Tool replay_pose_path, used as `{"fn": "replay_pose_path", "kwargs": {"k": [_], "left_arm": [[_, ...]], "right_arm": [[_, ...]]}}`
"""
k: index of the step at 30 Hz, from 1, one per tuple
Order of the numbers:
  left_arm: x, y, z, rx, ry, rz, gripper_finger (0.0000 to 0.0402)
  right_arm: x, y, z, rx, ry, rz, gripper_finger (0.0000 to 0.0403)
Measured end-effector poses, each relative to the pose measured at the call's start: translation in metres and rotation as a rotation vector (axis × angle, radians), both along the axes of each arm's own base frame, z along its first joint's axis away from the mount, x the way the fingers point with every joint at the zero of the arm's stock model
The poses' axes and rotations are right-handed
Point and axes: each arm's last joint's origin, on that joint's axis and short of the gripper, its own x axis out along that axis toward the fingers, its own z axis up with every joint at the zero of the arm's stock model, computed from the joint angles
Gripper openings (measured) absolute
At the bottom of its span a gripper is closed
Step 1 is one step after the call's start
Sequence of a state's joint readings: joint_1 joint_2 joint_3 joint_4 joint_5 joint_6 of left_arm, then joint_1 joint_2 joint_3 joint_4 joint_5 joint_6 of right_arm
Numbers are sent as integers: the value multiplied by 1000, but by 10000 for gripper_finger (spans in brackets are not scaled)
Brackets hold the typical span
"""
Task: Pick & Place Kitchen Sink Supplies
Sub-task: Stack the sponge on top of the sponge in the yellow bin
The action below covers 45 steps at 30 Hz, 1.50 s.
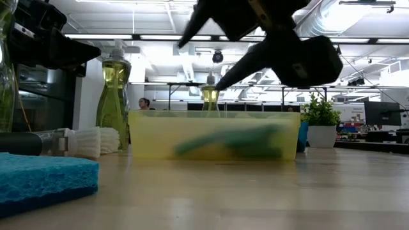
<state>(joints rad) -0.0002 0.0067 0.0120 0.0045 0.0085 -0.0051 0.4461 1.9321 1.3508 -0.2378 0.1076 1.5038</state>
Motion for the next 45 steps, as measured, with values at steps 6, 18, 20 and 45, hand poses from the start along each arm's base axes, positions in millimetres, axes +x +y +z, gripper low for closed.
{"fn": "replay_pose_path", "kwargs": {"k": [6,18,20,45], "left_arm": [[0,0,0,0,0,0,1],[0,0,0,0,0,0,1],[0,0,0,0,-1,0,1],[0,0,0,0,-1,0,1]], "right_arm": [[25,13,-4,-13,-13,89,241],[76,41,-32,-7,21,239,231],[81,44,-38,-14,31,246,226],[84,32,-53,-130,127,250,207]]}}
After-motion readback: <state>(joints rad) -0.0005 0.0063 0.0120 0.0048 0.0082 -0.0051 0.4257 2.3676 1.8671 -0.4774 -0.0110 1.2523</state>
